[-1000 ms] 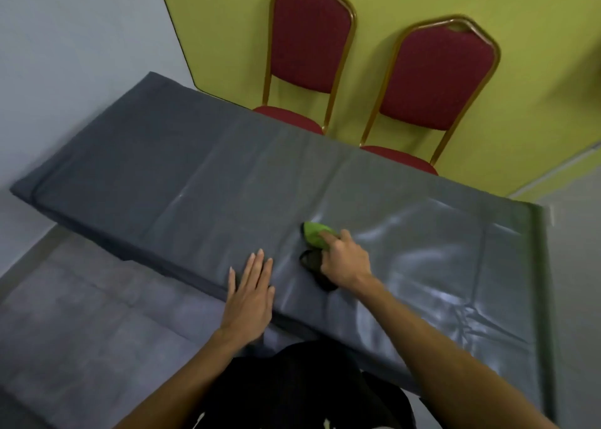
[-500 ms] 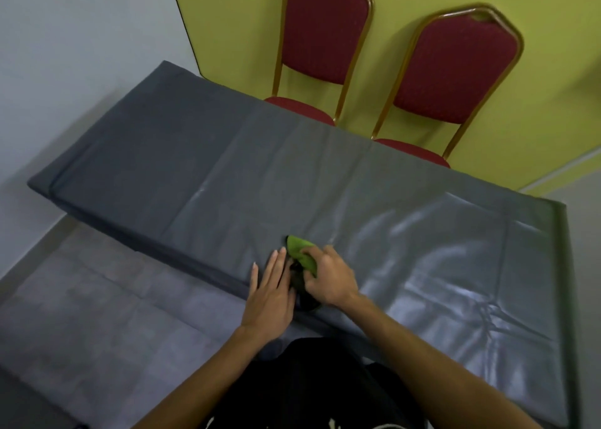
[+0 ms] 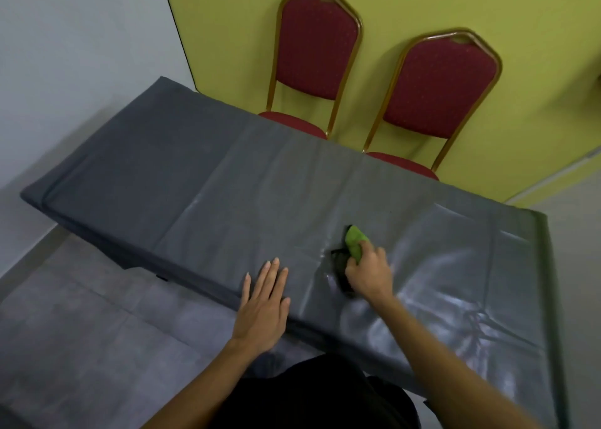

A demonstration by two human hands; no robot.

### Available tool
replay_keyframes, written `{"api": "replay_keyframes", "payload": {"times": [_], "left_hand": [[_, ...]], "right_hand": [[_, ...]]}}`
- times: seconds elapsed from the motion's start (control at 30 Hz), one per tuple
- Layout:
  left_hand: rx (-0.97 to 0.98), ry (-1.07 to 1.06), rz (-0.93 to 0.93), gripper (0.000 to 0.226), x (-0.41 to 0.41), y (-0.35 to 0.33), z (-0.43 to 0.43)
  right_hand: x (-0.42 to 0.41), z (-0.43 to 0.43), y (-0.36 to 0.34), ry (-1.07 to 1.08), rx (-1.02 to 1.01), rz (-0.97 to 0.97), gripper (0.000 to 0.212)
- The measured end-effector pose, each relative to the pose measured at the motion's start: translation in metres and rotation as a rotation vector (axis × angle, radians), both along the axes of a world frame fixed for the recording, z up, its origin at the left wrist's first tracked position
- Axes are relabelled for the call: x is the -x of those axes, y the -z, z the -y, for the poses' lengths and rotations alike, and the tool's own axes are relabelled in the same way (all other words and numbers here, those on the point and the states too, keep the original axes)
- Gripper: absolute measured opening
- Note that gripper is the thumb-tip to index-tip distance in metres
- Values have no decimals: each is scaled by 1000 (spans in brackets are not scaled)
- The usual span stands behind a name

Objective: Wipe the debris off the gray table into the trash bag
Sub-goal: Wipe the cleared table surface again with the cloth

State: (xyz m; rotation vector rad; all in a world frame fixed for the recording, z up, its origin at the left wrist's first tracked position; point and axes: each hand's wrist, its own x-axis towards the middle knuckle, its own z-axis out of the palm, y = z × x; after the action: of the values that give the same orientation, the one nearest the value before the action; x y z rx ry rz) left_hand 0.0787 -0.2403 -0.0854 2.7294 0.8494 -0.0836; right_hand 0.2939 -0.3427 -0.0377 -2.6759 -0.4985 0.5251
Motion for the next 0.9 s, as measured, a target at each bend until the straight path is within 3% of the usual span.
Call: {"api": "replay_keyframes", "payload": {"times": [0.13,0.27,0.5,0.67,0.9], "left_hand": [[-35,-14,2,60,-2,0,3],[-56,-10,3,60,-1,2,4],[-21,-22,6,62,-8,-4,9],[14,-29,22,64,-8,-7,9],[-6,-45,51,63,-9,1,11]], "right_hand": [[78,2,4,-187,-87,-75,47],[81,33,-2,-427,-17,-99,53],[-9,96,-7,-160,67,6,49],[15,83,-2,5,-11,-16,48],[77,51,3,-259,-48,-147,52]]}}
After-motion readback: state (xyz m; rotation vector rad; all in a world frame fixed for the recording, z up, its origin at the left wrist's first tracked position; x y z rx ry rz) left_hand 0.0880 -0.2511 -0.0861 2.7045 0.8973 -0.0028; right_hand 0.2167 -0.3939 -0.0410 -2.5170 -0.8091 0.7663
